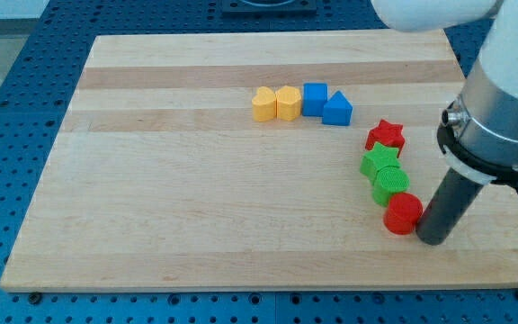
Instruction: Push blue cube slightly down
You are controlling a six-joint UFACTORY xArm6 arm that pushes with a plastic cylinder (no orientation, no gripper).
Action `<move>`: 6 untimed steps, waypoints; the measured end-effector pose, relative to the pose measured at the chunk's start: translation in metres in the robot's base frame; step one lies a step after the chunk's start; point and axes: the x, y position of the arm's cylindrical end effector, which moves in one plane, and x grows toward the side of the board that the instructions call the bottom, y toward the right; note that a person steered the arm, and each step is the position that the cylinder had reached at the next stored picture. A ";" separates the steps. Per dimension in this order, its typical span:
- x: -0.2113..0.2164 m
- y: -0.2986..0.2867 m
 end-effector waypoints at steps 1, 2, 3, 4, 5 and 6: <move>0.000 0.000; 0.000 0.016; -0.018 0.072; -0.070 0.097; -0.152 0.098; -0.236 0.085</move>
